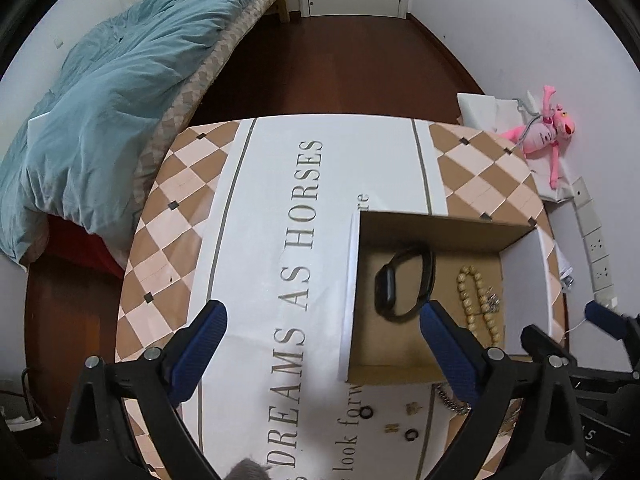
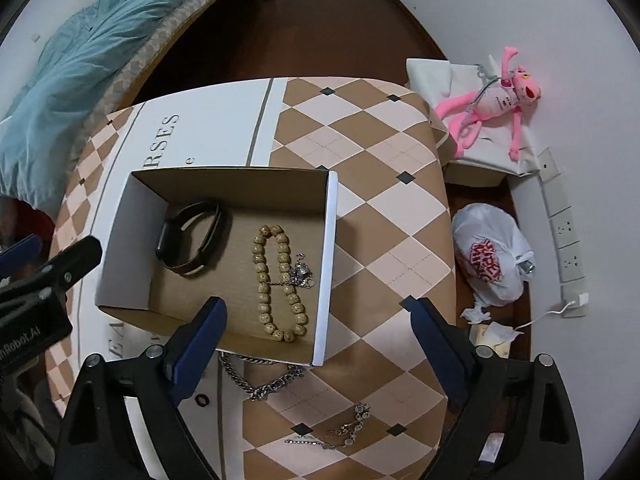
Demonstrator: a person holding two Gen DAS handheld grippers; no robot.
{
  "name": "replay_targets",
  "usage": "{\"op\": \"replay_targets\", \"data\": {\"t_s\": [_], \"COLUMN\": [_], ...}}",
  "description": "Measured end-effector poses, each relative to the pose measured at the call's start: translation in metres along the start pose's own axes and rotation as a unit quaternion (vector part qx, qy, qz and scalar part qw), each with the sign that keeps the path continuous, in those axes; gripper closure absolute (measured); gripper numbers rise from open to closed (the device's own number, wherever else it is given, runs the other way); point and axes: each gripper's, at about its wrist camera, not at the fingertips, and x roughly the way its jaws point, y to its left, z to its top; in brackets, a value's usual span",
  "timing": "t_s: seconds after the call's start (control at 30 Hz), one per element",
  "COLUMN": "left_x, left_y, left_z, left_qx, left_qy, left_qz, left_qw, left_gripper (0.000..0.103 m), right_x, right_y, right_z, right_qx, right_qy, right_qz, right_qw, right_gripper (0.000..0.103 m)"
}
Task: Organize jewelry
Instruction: 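Lift both open tools out of the box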
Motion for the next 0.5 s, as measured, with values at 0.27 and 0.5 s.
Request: {"op": "replay_targets", "data": {"t_s": [0.27, 0.5], "left_x": [-0.013, -0.046], "left_y": [-0.001, -0.002], "left_z": [-0.01, -0.018], "left_qx": [0.0, -0.003], "left_qy": [-0.016, -0.047], "left_qz": [0.002, -0.008], "left_qw": [0.9999, 0.9989], "left_gripper": [0.004, 0.004], "right_x": [-0.013, -0.052], "right_y": [0.002, 0.002], "right_z": [-0.008, -0.017], "right_qx": [0.002, 0.007], "right_qy": [-0.021, -0.066], "right_qz": [-0.018, -0.033], "right_qw": [1.0, 0.997], "right_gripper": [0.008, 0.008]}}
